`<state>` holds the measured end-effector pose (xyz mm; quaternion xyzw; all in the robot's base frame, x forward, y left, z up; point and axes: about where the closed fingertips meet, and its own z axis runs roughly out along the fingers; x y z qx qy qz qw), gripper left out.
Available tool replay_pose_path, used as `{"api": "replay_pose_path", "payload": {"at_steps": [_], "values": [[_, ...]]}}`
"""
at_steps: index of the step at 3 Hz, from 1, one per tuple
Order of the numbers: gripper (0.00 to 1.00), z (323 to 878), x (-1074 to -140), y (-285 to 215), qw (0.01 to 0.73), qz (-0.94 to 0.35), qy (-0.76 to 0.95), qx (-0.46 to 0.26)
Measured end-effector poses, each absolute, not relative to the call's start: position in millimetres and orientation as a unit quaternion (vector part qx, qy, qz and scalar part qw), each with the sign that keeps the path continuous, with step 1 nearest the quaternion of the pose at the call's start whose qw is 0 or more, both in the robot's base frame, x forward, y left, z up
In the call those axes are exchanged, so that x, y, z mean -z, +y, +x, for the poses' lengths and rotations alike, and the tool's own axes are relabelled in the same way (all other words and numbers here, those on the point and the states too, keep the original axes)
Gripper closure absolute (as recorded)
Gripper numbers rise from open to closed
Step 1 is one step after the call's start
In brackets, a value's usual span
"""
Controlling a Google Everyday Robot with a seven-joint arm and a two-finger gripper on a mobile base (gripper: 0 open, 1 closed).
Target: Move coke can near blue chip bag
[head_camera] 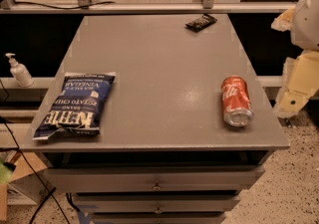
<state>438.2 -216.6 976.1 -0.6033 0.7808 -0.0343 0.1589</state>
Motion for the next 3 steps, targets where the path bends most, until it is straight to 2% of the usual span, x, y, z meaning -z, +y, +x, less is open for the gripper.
{"api": "replay_pose_path", "payload": {"at_steps": [1, 3], "values": [[0.0, 440.6, -974.8, -214.4, 0.164, -0.598, 0.784, 0.034], [0.0, 477.0, -937.9, -204.5, 0.165, -0.553, 0.816, -0.024]]}}
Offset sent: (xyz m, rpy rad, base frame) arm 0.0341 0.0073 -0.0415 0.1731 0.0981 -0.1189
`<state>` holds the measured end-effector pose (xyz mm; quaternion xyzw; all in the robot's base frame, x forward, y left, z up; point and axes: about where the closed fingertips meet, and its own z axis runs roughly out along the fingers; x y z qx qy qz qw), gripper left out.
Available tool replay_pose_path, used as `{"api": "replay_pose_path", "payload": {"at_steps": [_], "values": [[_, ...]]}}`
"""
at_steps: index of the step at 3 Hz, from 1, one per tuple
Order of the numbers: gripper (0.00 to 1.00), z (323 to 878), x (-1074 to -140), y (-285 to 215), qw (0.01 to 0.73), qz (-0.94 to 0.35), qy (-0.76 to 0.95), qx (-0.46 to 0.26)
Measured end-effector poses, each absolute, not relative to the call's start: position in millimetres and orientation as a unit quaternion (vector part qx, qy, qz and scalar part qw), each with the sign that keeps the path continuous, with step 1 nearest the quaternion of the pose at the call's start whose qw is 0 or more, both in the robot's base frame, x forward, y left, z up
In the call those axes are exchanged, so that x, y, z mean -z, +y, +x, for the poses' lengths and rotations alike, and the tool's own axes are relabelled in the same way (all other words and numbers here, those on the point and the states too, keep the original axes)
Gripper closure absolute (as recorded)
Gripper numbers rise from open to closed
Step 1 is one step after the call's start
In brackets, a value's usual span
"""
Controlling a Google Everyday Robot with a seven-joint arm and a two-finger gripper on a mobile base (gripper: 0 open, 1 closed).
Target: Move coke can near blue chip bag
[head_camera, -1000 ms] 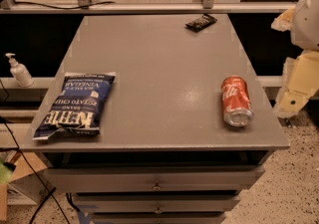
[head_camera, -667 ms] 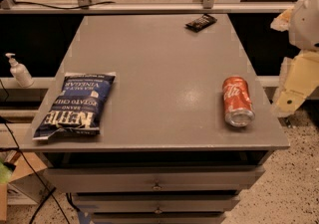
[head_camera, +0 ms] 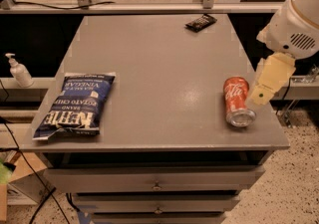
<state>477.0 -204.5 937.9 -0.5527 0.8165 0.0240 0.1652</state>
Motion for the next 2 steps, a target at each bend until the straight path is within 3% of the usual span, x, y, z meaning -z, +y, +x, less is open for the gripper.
{"api": "replay_pose_path", "payload": {"at_steps": [2], "values": [[0.0, 482.6, -926.2, -201.8, 0.17, -0.539, 0.825, -0.028]]}}
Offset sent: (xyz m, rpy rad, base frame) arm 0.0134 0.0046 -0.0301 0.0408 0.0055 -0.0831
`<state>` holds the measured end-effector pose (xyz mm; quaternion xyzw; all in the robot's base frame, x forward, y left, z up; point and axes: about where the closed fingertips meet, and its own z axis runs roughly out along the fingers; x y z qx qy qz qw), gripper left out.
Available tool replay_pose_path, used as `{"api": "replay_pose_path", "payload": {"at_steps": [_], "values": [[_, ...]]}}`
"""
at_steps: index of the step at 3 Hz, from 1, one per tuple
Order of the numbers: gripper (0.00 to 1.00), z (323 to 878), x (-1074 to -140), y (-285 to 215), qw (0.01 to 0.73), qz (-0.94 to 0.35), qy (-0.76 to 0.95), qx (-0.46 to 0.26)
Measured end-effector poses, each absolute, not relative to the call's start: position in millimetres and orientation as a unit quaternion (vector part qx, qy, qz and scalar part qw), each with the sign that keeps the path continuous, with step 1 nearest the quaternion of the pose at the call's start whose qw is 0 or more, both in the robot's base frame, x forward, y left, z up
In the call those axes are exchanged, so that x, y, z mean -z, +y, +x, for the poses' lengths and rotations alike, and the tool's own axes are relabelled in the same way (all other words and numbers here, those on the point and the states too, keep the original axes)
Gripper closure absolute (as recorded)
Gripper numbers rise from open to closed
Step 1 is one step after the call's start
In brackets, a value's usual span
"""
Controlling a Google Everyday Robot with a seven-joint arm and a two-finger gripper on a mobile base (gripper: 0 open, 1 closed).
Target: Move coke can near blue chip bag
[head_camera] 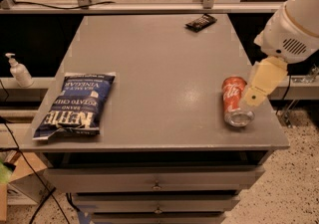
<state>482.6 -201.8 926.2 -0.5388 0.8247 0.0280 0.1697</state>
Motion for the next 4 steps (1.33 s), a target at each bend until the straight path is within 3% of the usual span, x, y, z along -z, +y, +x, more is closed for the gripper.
{"api": "replay_pose_path", "payload": {"at_steps": [4], "values": [[0.0, 497.9, -834.5, -210.5, 0.12, -0.422, 0.895, -0.076]]}}
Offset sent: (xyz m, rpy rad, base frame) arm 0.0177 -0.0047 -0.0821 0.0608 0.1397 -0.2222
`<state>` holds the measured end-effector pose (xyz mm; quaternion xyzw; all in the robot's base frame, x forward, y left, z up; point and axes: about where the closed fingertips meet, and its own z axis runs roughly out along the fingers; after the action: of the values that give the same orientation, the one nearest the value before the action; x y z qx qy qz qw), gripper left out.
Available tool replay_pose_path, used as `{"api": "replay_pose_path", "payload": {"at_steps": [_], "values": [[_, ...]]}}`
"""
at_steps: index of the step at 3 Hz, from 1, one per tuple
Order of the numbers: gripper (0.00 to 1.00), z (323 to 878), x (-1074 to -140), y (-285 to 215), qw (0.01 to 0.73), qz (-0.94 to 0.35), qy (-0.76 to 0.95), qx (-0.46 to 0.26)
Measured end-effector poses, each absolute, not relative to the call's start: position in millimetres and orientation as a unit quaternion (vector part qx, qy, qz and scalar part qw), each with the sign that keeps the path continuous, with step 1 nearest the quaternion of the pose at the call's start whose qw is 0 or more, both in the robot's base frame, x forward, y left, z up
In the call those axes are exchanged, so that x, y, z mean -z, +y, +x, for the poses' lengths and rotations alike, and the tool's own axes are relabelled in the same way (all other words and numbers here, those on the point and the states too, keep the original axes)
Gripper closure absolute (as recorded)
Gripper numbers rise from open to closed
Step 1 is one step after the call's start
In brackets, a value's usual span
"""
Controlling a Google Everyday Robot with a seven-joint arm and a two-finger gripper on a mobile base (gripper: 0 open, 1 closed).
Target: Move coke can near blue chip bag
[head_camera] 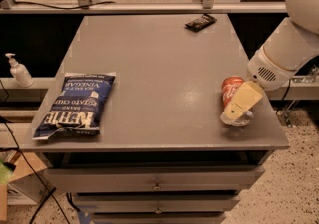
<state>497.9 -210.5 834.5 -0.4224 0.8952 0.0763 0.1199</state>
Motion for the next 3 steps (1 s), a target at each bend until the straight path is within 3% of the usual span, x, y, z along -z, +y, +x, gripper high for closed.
{"api": "replay_pose_path", "payload": {"at_steps": [1, 3], "values": [[0.18, 498.3, -825.7, -208.1, 0.113, -0.41, 0.901, -0.088], [0.64, 498.0, -845.6, -192.7, 0.133, -0.426, 0.891, -0.082]]}}
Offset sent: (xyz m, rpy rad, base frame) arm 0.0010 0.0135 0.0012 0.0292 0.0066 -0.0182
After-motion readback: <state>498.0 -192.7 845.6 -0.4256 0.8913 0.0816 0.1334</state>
